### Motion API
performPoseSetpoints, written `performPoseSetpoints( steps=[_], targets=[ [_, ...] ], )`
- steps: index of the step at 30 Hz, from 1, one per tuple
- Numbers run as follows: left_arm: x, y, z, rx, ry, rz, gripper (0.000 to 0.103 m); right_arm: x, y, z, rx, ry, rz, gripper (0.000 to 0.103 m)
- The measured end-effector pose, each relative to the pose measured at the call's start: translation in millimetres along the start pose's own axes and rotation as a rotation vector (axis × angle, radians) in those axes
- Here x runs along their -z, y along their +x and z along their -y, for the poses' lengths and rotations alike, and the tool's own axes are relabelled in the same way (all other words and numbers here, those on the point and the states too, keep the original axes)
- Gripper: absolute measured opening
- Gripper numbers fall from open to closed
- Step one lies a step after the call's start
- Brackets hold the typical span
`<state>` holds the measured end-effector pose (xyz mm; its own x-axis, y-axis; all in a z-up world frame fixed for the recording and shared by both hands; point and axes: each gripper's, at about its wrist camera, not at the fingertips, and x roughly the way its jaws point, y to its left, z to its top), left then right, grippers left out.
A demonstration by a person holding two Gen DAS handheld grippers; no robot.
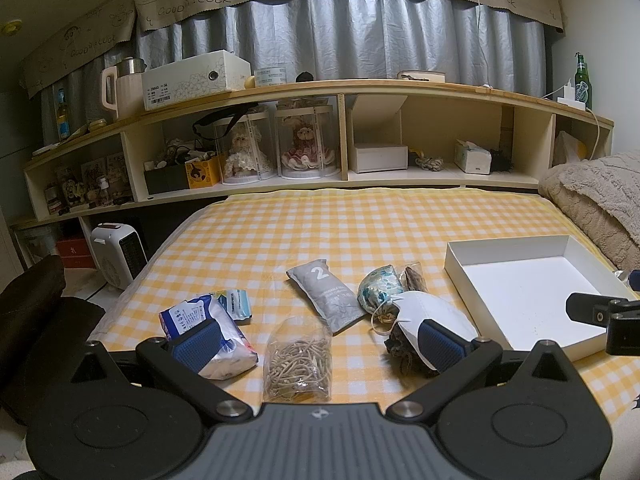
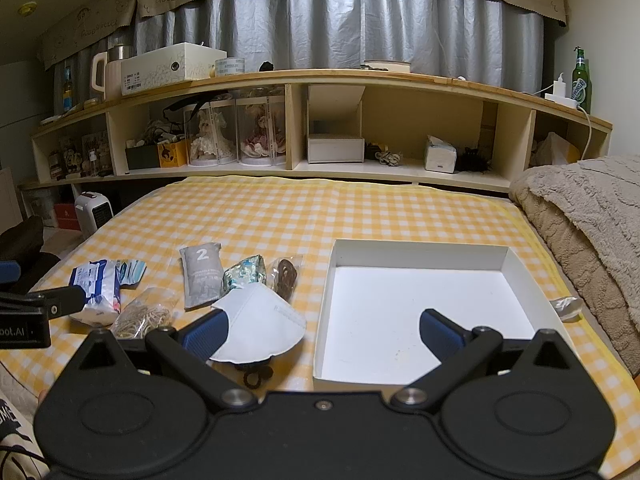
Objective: Organize soft objects
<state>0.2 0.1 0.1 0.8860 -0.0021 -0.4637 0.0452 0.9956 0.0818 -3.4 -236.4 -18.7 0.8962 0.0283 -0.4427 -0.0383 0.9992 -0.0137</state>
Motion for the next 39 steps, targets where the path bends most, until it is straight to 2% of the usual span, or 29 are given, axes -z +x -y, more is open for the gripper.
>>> performPoseSetpoints(
  steps=[34,38,39],
  targets=[
    [-0.6,-0.9,-0.2,0.003,-0.004,0.005,0.103,-5.7,-0.6,1.6,-0.005,0.004,-0.002,0.103],
    [3.4,2.4,-0.6,0.018,-0.028,0.027,0.103,-5.6,-3.7,0.0,-0.054,0.022,0.028,0.103],
    [1.3,2.3,-0.8,0.016,-0.037,0.028,0.103,-4.5,-2.6,-0.3,-0.042,0.017,0.039,0.103]
  ],
)
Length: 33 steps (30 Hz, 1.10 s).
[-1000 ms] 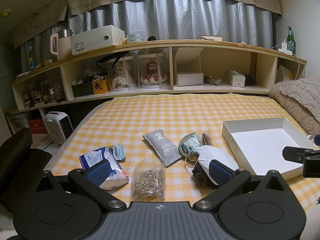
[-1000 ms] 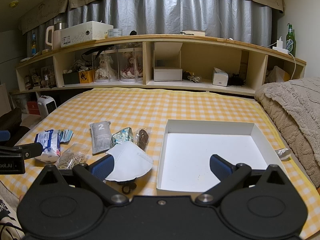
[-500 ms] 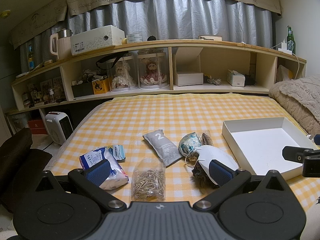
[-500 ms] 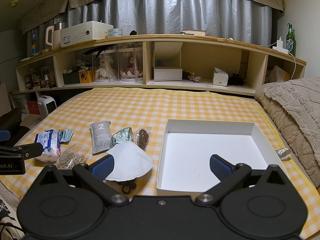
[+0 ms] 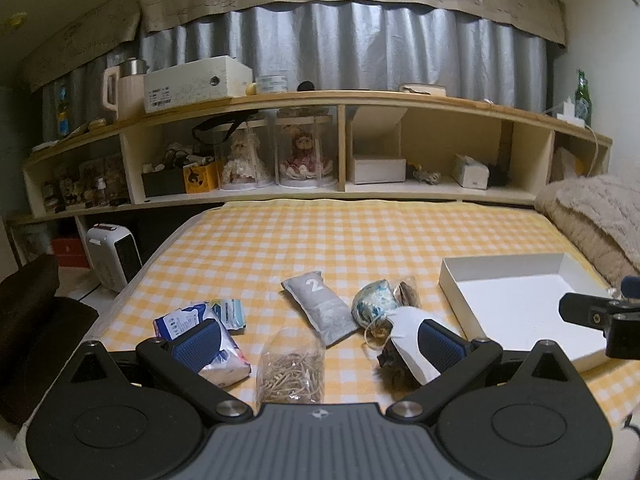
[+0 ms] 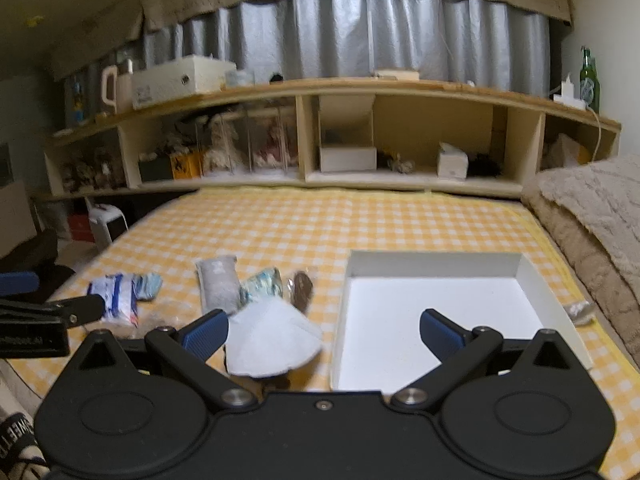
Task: Organize soft objects
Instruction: 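Reach the left tool to the wipes pack while the right tool reaches the white mask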
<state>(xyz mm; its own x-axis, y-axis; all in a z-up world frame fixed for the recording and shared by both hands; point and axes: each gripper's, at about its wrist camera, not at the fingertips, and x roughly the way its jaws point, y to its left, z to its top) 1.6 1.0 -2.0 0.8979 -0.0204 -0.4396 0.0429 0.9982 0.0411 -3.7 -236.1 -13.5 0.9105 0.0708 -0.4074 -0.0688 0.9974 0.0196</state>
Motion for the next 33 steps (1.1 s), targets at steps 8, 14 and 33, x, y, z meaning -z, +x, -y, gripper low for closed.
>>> performPoseSetpoints(
  steps=[8,14,33],
  targets=[
    [-23.0,12.7,-19.1,0.009,-0.108,-0.019,0.103,-12.0,3.0,4.6,-0.025,0.061,0.048,0.103],
    [-38.5,33.1,-37.0,-0.029,-0.153,-0.053,0.103,-29.3,26.8,11.4,-0.059,0.079,0.076,0.103],
    [-50.2,157.4,-127.7,-0.242,-0.294,-0.367,0.103,-42.9,129.4,0.7,-0.115,-0.019,0.0,0.103]
  ],
)
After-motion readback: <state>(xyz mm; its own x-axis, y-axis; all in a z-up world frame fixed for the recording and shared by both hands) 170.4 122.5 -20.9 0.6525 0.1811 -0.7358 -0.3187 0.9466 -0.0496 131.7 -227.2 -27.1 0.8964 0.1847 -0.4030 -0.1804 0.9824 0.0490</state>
